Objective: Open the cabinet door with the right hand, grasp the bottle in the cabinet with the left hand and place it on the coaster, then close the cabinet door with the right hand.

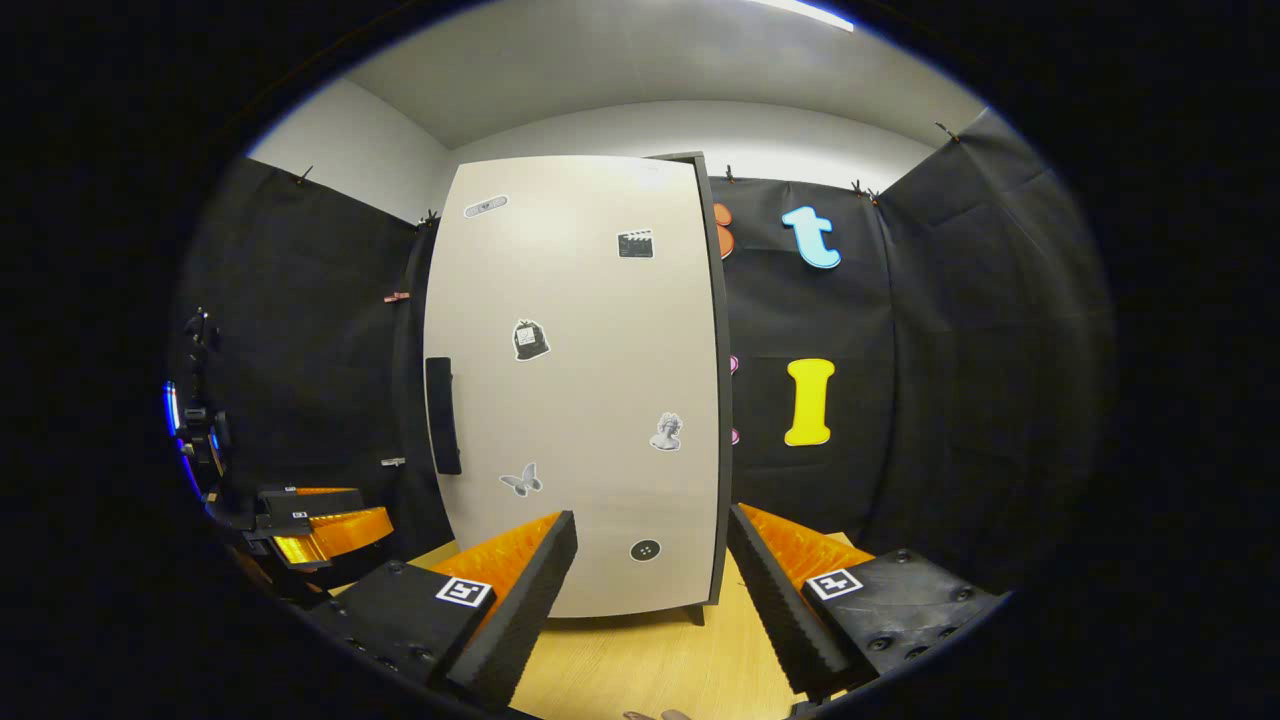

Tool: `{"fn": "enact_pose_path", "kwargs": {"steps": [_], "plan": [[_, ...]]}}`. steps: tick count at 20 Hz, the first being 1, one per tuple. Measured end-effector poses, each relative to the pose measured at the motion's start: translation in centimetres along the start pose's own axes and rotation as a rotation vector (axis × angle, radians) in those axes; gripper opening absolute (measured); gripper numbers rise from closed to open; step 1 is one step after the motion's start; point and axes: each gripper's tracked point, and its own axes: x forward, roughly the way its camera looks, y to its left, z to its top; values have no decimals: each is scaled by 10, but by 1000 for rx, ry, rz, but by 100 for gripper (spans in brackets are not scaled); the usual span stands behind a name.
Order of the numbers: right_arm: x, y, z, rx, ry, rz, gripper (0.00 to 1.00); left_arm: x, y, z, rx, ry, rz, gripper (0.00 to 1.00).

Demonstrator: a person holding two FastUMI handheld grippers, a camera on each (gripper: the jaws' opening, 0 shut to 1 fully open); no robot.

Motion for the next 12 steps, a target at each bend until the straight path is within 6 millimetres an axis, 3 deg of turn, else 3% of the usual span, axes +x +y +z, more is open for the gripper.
{"fn": "enact_pose_path", "kwargs": {"steps": [3, 5, 9, 12], "plan": [[4, -22, 9, -17, -20, 29, 98, 6, -15, 2, 10, -5, 47, 95], [4, -31, 5, -1, -3, 38, 98, 6, -24, 14, 38, -27, 64, 95], [-3, -31, 6, 27, -16, 25, 97, 3, -40, 18, 76, -28, 31, 95], [-11, -23, 13, -4, -44, 8, 97, -4, -40, 26, 96, -39, 9, 95]]}}
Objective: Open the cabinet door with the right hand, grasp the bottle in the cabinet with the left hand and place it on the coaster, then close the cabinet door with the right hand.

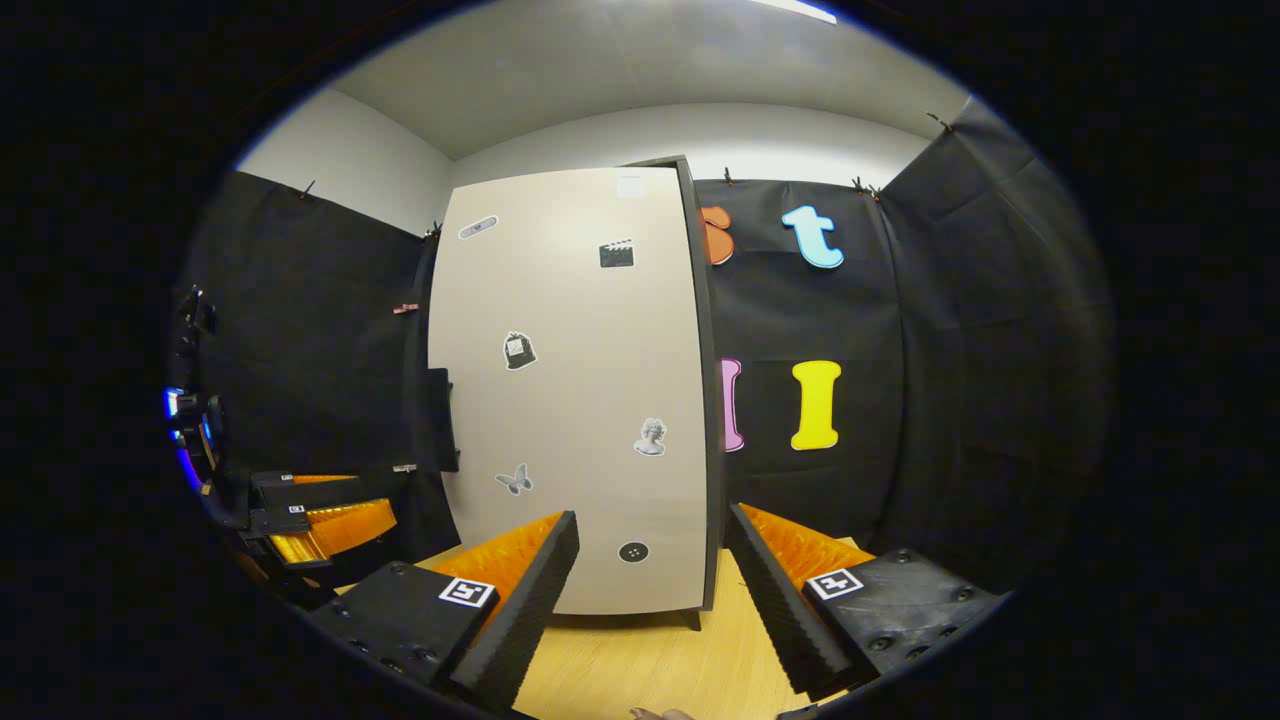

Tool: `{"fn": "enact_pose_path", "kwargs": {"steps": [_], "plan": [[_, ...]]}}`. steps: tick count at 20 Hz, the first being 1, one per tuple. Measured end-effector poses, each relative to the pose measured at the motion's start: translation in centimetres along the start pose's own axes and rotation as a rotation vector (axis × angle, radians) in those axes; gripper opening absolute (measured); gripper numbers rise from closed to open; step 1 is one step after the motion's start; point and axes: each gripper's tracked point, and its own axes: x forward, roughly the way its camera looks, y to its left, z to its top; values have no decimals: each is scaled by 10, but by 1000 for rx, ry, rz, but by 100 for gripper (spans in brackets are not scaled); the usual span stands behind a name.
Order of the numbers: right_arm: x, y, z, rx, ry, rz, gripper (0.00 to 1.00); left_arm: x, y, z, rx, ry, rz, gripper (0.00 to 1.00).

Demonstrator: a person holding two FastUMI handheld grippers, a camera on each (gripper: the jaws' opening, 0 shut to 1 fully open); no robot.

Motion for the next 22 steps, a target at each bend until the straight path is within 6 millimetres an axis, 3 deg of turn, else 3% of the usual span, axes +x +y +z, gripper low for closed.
{"fn": "enact_pose_path", "kwargs": {"steps": [10, 22], "plan": [[-16, 27, 4, 16, -9, -2, 97, -6, -6, 7, -11, -22, -63, 95], [-15, 29, 8, -1, -9, -5, 97, -7, -11, 11, -29, -36, -88, 95]]}}
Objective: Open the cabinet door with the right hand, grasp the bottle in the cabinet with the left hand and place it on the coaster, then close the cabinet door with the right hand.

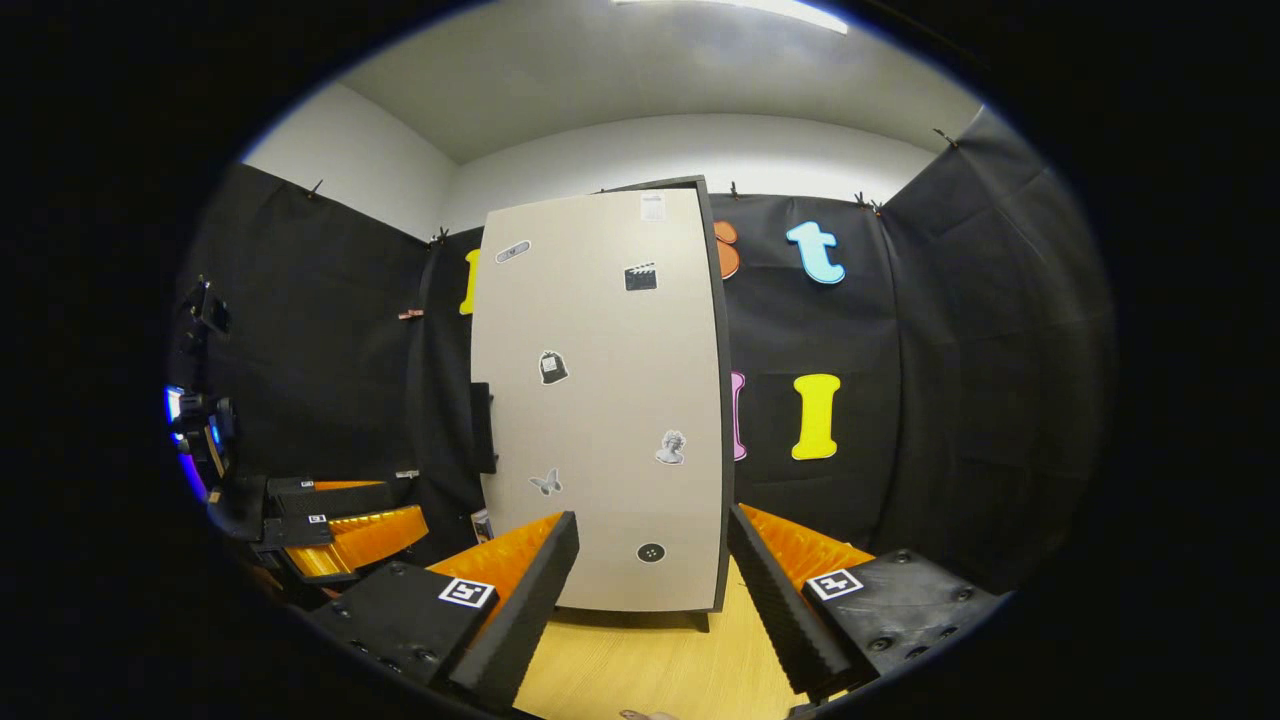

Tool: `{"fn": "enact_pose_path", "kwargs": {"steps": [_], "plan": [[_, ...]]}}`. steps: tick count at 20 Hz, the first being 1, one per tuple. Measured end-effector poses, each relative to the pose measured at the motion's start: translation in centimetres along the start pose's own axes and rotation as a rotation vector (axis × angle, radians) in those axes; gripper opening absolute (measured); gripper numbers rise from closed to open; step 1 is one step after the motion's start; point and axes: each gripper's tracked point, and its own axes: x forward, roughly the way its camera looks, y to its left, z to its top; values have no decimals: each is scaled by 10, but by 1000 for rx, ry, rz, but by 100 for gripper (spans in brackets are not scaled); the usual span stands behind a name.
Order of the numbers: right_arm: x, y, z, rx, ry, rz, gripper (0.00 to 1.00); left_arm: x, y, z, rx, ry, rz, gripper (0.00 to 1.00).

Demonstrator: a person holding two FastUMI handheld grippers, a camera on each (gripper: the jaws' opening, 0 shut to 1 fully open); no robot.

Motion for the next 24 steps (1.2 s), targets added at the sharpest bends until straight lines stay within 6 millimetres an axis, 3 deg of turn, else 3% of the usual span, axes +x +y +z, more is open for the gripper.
{"fn": "enact_pose_path", "kwargs": {"steps": [13, 24], "plan": [[12, -4, -4, -5, 13, -10, 97, 9, 10, 9, -54, -25, 19, 95], [14, 4, -5, -21, 20, 15, 97, 14, 1, 7, -33, -18, 2, 95]]}}
